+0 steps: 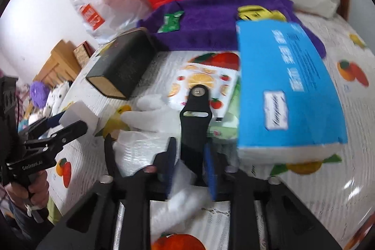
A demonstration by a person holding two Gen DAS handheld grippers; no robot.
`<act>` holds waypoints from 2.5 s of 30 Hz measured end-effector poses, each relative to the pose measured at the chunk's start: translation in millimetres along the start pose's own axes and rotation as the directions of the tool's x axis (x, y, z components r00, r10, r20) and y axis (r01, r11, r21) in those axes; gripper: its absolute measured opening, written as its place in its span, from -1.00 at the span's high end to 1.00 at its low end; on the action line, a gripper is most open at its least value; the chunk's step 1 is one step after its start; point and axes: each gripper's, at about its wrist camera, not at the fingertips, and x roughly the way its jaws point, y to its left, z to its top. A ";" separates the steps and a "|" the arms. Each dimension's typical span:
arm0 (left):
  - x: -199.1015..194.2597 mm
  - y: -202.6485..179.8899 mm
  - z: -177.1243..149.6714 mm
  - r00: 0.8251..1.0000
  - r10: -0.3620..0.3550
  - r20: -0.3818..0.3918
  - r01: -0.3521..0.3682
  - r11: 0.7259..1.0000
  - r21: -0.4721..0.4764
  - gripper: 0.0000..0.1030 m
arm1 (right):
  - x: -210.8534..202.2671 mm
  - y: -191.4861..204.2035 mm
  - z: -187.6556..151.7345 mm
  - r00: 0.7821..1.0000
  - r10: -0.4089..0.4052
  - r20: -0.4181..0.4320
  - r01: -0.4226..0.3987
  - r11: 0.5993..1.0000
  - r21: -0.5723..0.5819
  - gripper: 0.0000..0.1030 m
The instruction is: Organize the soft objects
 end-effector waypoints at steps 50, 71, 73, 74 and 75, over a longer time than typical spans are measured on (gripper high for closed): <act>-8.8 5.1 -1.6 1.000 0.007 0.000 -0.007 0.998 -0.066 -0.53 | -70.0 -24.5 -9.9 0.989 -0.077 0.125 0.083 0.996 -0.039 0.60; -17.6 -11.5 -5.2 0.998 0.052 -0.019 -0.054 0.994 -0.092 -0.52 | -60.1 -67.9 -61.5 0.987 -0.159 0.025 0.159 0.987 -0.002 0.60; -18.2 -12.7 -3.4 0.998 0.051 -0.023 -0.053 0.994 -0.095 -0.51 | -61.1 -68.4 -61.5 0.989 -0.147 0.023 0.147 0.989 0.002 0.60; -19.0 -13.2 -2.2 0.998 0.051 -0.025 -0.053 0.994 -0.097 -0.51 | -61.8 -68.7 -61.4 0.990 -0.142 0.023 0.142 0.990 0.003 0.60; -20.1 -13.3 -1.9 0.998 0.051 -0.024 -0.054 0.994 -0.099 -0.51 | -62.6 -68.7 -61.0 0.990 -0.137 0.023 0.137 0.991 0.003 0.60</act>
